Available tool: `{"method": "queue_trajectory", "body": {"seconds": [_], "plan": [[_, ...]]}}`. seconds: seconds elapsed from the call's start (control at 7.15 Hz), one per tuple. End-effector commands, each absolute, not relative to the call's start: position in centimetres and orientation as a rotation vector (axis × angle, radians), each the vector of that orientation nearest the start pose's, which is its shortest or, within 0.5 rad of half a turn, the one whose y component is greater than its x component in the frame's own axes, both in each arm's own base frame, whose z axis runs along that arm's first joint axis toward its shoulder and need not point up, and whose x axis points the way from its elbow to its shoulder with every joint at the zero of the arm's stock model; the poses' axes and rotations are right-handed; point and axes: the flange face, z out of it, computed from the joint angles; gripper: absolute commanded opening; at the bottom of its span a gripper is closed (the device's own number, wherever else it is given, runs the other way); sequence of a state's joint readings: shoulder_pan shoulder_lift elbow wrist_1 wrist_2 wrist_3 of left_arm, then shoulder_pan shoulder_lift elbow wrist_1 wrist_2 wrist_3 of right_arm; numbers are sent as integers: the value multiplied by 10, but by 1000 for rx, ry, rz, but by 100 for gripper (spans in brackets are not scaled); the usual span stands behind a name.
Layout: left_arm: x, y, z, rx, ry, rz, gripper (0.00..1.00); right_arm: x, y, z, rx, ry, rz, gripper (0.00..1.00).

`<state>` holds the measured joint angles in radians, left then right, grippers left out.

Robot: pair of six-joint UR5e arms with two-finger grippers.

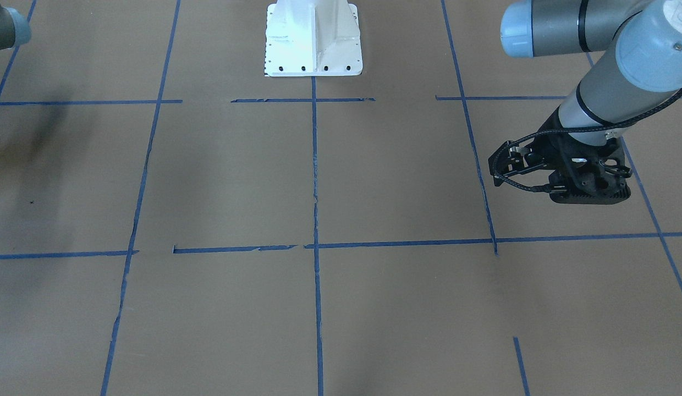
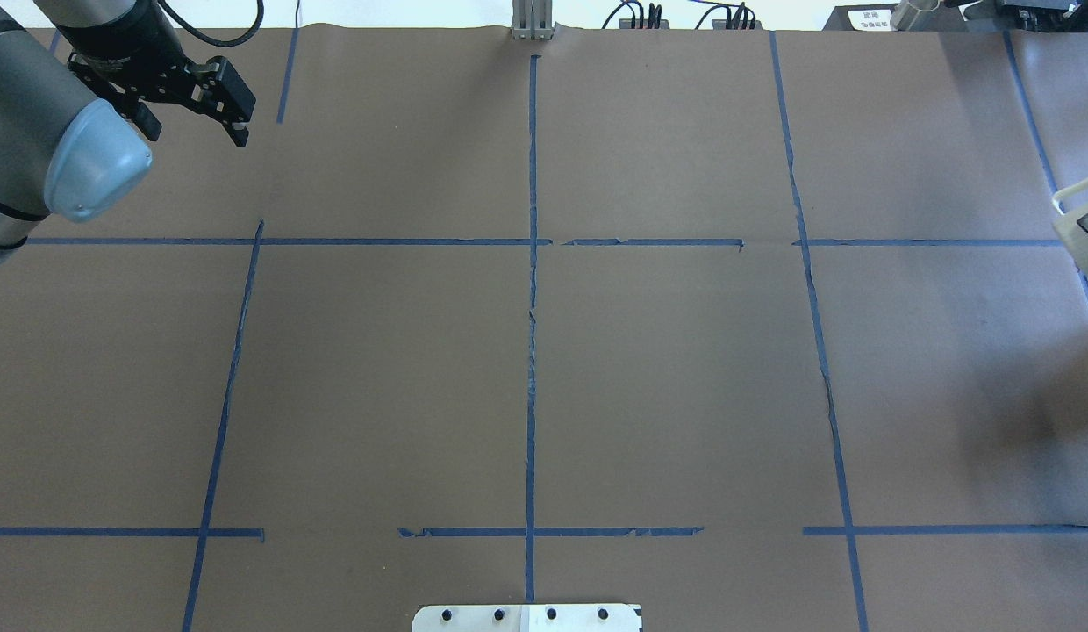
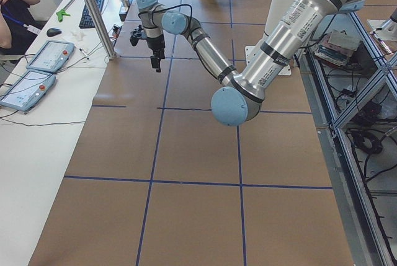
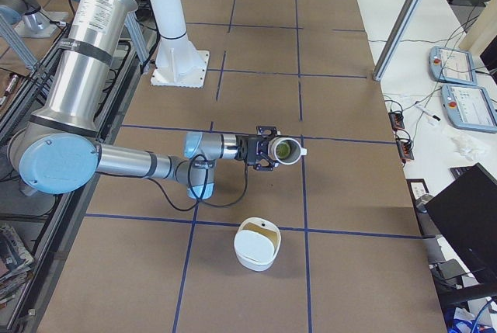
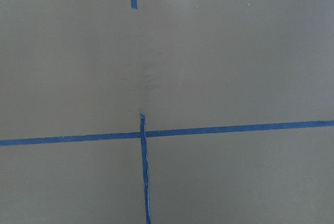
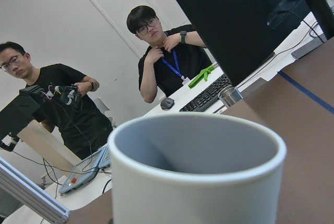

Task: Left arm hands cup to right arm to dump lemon

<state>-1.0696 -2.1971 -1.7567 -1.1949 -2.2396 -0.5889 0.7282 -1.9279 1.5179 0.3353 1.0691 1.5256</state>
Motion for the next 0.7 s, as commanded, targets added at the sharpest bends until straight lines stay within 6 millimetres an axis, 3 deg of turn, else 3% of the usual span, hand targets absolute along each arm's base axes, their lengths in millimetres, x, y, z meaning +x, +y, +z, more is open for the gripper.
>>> {"method": "queue_trajectory", "body": {"seconds": [0.0,0.14,0.56], "plan": [[246,-597,249,20,782,63,100,-42,-320,685,869,-1345,1020,50],[246,-598,246,24,784,64,100,-14,-317,694,792,-1390,1092,50],[247,-597,244,27,786,66,100,-4,-318,698,578,-1554,1328,51]]}}
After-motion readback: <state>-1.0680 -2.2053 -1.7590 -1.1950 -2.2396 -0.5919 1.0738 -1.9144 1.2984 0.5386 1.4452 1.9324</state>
